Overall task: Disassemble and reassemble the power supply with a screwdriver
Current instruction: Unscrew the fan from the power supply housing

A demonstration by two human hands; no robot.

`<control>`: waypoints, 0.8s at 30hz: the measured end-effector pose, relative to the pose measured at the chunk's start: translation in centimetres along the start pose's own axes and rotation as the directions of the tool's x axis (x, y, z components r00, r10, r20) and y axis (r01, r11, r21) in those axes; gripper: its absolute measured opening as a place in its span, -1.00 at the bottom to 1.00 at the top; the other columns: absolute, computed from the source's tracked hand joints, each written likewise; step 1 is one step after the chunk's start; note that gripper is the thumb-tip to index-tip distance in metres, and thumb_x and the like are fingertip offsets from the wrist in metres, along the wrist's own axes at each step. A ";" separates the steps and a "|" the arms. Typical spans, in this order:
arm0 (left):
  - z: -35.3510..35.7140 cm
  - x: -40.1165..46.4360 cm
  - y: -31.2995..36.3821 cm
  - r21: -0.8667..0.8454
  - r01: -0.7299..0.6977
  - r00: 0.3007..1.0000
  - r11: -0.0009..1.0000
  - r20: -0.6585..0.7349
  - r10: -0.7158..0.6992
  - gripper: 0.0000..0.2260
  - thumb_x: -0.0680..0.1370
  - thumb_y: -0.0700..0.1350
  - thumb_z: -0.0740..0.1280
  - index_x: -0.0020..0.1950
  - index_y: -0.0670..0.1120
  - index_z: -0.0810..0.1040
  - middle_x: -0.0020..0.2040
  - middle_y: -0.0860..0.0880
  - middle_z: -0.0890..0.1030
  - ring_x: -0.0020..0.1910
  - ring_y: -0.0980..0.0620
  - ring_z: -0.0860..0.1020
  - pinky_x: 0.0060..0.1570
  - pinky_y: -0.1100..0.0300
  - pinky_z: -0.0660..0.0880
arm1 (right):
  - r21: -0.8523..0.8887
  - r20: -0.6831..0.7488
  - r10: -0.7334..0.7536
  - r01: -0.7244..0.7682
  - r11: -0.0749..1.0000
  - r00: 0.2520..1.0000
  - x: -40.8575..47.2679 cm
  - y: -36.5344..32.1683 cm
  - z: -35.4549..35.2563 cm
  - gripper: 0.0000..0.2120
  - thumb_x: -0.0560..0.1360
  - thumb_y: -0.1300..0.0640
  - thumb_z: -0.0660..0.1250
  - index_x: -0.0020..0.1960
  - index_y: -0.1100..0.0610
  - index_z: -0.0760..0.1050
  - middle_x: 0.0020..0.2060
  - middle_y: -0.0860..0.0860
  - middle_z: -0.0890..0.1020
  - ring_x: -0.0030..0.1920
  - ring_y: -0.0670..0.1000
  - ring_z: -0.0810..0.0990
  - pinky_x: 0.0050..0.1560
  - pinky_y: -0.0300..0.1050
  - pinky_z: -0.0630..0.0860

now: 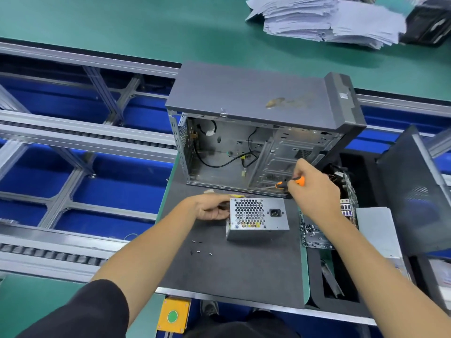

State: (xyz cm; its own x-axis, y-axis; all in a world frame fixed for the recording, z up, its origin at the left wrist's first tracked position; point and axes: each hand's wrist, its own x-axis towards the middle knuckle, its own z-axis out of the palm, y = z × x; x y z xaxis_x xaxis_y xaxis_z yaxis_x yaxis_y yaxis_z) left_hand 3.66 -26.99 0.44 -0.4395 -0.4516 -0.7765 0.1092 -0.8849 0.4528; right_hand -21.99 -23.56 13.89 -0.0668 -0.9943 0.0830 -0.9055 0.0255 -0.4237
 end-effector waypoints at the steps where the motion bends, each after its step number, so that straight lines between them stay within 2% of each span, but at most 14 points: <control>1: 0.0 -0.1 -0.2 -0.011 -0.009 1.000 1.000 0.002 0.009 -0.80 0.64 -0.16 0.34 0.25 -0.19 0.52 0.08 -0.17 0.66 0.07 -0.08 0.64 0.18 0.06 0.55 | 0.023 -0.019 0.012 -0.012 1.000 1.000 -0.2 0.1 0.3 -0.88 0.39 0.07 0.23 -0.13 -0.05 0.29 -0.48 -0.06 0.50 -0.41 -0.01 0.48 -0.37 -0.11 0.26; 5: 0.1 -0.4 -0.8 -0.051 -0.062 0.997 0.997 0.038 0.064 -0.86 0.66 -0.21 0.29 0.20 -0.21 0.53 0.05 -0.21 0.68 0.06 -0.08 0.68 0.09 0.03 0.65 | 0.207 -0.057 0.101 -0.087 0.974 0.993 -0.8 0.3 2.1 -0.89 0.37 0.05 0.22 -0.13 -0.04 0.32 -0.39 -0.07 0.52 -0.34 0.01 0.49 -0.33 -0.09 0.32; 8: 0.5 -0.5 -1.0 -0.004 -0.088 0.996 0.996 0.024 0.088 -0.79 0.68 -0.18 0.27 0.28 -0.20 0.55 0.10 -0.19 0.68 0.07 -0.07 0.68 0.15 0.06 0.62 | 0.411 -0.040 0.186 -0.154 0.899 0.982 -1.6 0.3 4.2 -0.89 0.39 0.11 0.26 -0.16 -0.03 0.33 -0.35 -0.07 0.51 -0.30 0.07 0.47 -0.26 0.03 0.41; 10: 0.7 -0.6 -0.9 -0.007 -0.112 0.994 0.994 0.020 0.112 -0.74 0.67 -0.15 0.30 0.31 -0.23 0.53 0.18 -0.22 0.65 0.14 -0.07 0.65 0.25 0.04 0.57 | 0.527 -0.032 0.235 -0.183 0.830 0.972 -2.0 -0.2 5.6 -0.89 0.40 0.14 0.25 -0.17 -0.02 0.33 -0.39 -0.03 0.50 -0.35 0.07 0.47 -0.29 0.07 0.44; 12: 0.9 -0.8 -1.0 -0.068 -0.126 0.992 0.990 0.004 0.126 -0.70 0.63 -0.15 0.34 0.31 -0.29 0.52 0.15 -0.24 0.66 0.13 -0.06 0.66 0.20 0.04 0.60 | 0.606 -0.017 0.273 -0.207 0.768 0.962 -2.1 -0.8 6.9 -0.88 0.43 0.15 0.22 -0.17 -0.05 0.32 -0.40 0.06 0.56 -0.43 0.06 0.53 -0.35 0.06 0.47; 15: 1.1 -1.1 -1.3 -0.192 -0.125 0.992 0.973 -0.029 0.122 -0.79 0.61 -0.20 0.37 0.14 -0.34 0.55 -0.02 -0.24 0.69 -0.08 -0.05 0.70 -0.14 0.13 0.66 | 0.574 -0.015 0.271 -0.214 0.791 0.962 -1.7 -1.4 8.4 -0.95 0.44 0.05 0.17 -0.13 -0.08 0.31 -0.38 0.04 0.61 -0.37 0.07 0.62 -0.29 0.10 0.55; 18: 0.8 -1.2 -1.7 -0.198 -0.148 0.988 0.969 -0.061 0.139 -0.89 0.63 -0.24 0.33 0.05 -0.30 0.58 -0.06 -0.21 0.70 -0.21 0.01 0.64 -0.30 0.27 0.54 | 0.486 -0.023 0.234 -0.194 0.852 0.972 -1.1 -1.6 9.2 -0.85 0.39 -0.10 0.10 -0.09 -0.07 0.28 -0.34 -0.01 0.64 -0.27 0.09 0.64 -0.16 0.12 0.55; 19: 0.8 -1.3 -1.8 -0.182 -0.146 0.989 0.972 -0.063 0.137 -0.90 0.63 -0.26 0.32 0.05 -0.30 0.58 -0.06 -0.21 0.70 -0.22 0.01 0.63 -0.32 0.28 0.50 | 0.475 -0.028 0.223 -0.183 0.861 0.974 -1.0 -1.6 9.5 -0.84 0.40 -0.11 0.09 -0.08 -0.07 0.28 -0.32 -0.03 0.65 -0.27 0.09 0.64 -0.16 0.12 0.54; 21: 0.9 -1.4 -2.1 -0.096 -0.174 0.984 0.980 -0.058 0.169 -0.86 0.62 -0.29 0.33 0.17 -0.29 0.57 -0.01 -0.20 0.70 -0.17 -0.02 0.62 -0.26 0.23 0.46 | 0.483 -0.046 0.224 -0.175 0.858 0.973 -0.9 -1.5 9.8 -0.86 0.41 -0.10 0.08 -0.09 -0.08 0.28 -0.28 -0.07 0.67 -0.30 0.08 0.63 -0.18 0.12 0.56; 24: 1.1 -1.5 -2.4 0.106 -0.290 0.951 0.951 -0.080 0.298 -0.75 0.61 -0.28 0.34 0.25 -0.08 0.44 -0.04 -0.07 0.71 -0.21 0.08 0.61 -0.39 0.24 0.43 | 0.484 -0.067 0.228 -0.169 0.859 0.971 -1.0 -1.3 10.1 -0.88 0.42 -0.09 0.08 -0.09 -0.09 0.28 -0.27 -0.05 0.67 -0.32 0.08 0.63 -0.21 0.14 0.57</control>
State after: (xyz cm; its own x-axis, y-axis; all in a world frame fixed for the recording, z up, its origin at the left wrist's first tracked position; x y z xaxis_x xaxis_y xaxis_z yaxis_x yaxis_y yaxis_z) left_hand 3.13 -24.02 1.00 -0.3137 -0.7027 -0.6386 0.1370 -0.6990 0.7019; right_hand -16.53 -23.64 5.24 -0.2996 -0.9531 0.0440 -0.5636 0.1395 -0.8142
